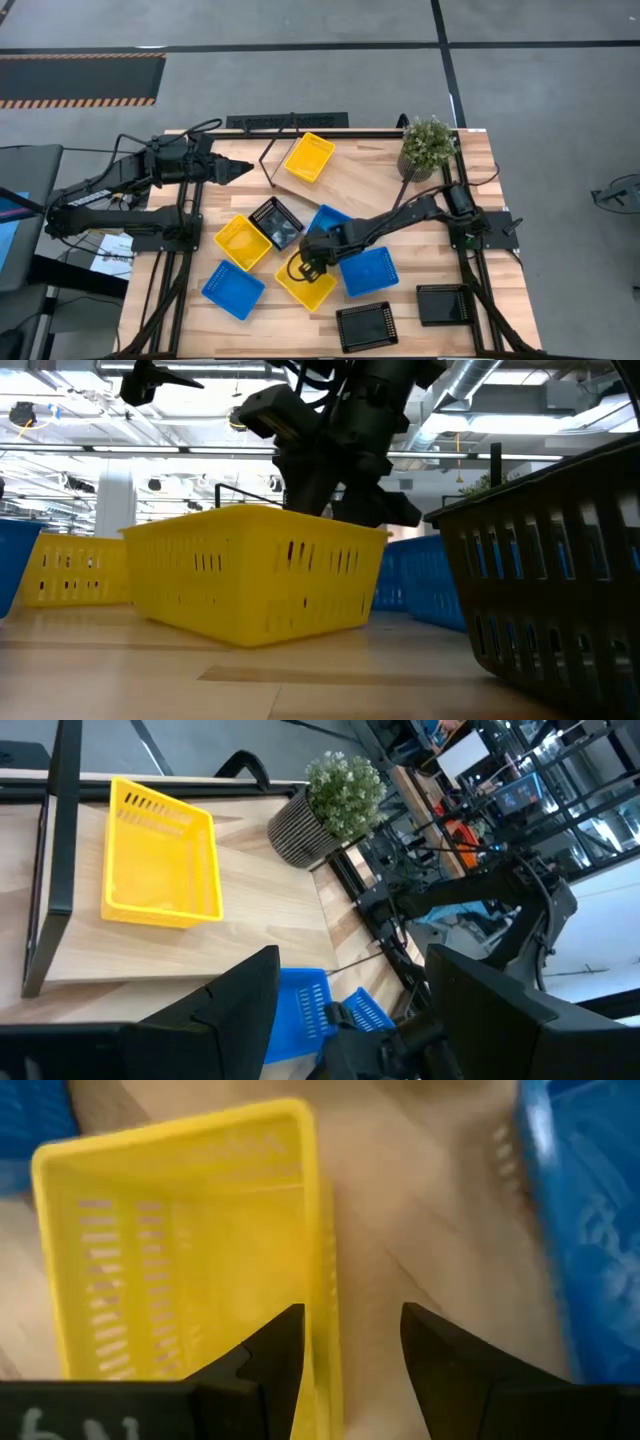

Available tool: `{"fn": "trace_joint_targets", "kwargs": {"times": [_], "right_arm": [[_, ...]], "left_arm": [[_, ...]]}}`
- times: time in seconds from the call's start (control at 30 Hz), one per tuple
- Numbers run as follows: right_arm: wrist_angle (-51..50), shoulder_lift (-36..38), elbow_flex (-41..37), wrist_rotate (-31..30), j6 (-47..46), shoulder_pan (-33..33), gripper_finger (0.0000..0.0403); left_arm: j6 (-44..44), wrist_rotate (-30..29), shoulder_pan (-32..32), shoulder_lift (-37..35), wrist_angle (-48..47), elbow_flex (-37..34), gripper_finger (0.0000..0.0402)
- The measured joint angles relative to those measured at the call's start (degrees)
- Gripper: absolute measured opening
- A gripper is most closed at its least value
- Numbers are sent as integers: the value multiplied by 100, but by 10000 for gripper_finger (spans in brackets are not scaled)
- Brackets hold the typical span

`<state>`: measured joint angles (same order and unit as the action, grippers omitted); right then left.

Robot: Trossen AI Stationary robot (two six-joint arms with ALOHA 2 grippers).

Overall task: Stack baskets on shelf by color
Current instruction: Stack the right yellow bin on top of the yellow bin on the shelf

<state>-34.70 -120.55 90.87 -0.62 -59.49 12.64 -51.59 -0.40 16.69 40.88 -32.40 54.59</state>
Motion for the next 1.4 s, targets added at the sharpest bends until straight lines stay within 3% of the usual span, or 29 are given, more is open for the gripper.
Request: {"fn": "trace_joint_targets", "kwargs": {"times": [0.17,0.4,0.6,0.83,1.03,1.17,1.4], "right_arm": [[-38,0,0,17,-39,13,158],[-172,-2,97,206,-67,-2,21],[-395,-9,532,249,-170,-2,16],[-1985,-11,1883,265,55,0,10],[-3493,-11,2897,-445,-162,-181,9],[-3886,-4,3331,-1193,-529,-397,4],[-4568,436,3410,-2764,-2156,-1148,17]], "left_arm": [[0,0,0,0,0,0,238],[37,-2,0,0,0,0,238],[37,-2,0,-2,0,0,238],[37,-2,0,-2,2,0,238],[37,0,0,-7,2,0,238],[35,0,0,-7,2,0,238],[-55,2,1,-9,17,0,238]]}}
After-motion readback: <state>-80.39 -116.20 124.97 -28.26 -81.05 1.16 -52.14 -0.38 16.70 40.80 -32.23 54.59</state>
